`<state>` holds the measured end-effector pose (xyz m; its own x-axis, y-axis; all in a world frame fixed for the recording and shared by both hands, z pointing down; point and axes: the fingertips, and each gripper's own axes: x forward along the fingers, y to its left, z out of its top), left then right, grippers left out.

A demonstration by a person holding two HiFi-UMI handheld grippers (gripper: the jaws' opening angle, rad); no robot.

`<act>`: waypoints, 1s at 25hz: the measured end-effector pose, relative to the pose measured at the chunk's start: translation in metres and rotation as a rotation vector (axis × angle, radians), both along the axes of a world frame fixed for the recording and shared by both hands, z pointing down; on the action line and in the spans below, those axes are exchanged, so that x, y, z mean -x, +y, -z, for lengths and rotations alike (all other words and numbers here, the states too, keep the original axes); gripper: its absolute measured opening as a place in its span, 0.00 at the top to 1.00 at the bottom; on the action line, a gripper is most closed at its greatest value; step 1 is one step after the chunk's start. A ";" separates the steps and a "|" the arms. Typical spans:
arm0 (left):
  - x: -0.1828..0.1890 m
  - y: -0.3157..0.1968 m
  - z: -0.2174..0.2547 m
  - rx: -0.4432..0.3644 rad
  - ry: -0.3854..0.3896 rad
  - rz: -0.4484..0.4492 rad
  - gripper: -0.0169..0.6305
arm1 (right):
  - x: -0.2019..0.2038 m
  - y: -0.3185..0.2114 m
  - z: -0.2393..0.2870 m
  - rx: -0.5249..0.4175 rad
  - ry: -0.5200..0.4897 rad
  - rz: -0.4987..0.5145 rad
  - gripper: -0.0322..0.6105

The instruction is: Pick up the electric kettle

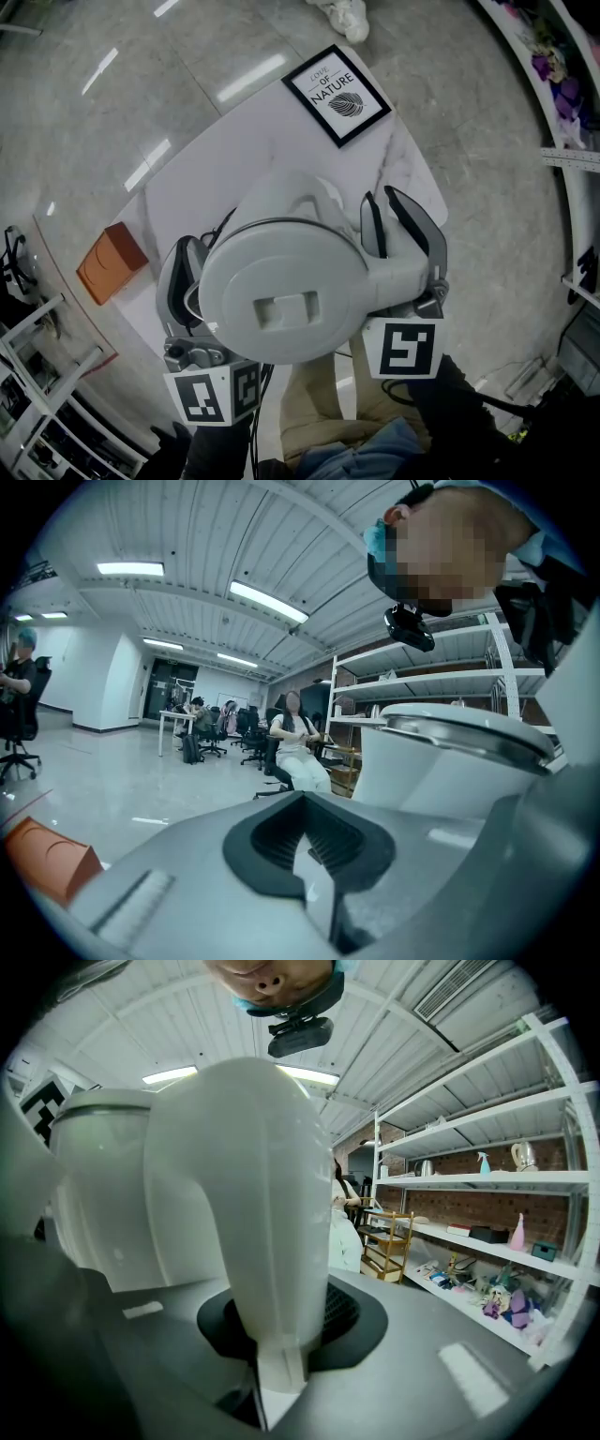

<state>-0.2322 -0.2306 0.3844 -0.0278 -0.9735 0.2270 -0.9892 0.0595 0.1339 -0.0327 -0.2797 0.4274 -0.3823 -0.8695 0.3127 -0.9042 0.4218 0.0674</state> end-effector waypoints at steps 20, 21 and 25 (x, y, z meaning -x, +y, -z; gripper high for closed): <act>0.011 0.022 0.077 -0.078 -0.022 0.046 0.97 | 0.013 0.008 0.078 -0.078 -0.035 0.028 0.80; 0.011 0.024 0.081 -0.081 -0.023 0.048 0.97 | 0.014 0.009 0.082 -0.082 -0.037 0.030 0.80; 0.013 0.031 0.095 -0.098 -0.030 0.057 0.97 | 0.016 0.014 0.096 -0.099 -0.042 0.035 0.80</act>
<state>-0.2452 -0.1998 0.2895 -0.0896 -0.9875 0.1294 -0.9882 0.1043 0.1119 -0.0491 -0.2660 0.3310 -0.4240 -0.8812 0.2091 -0.8920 0.4463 0.0721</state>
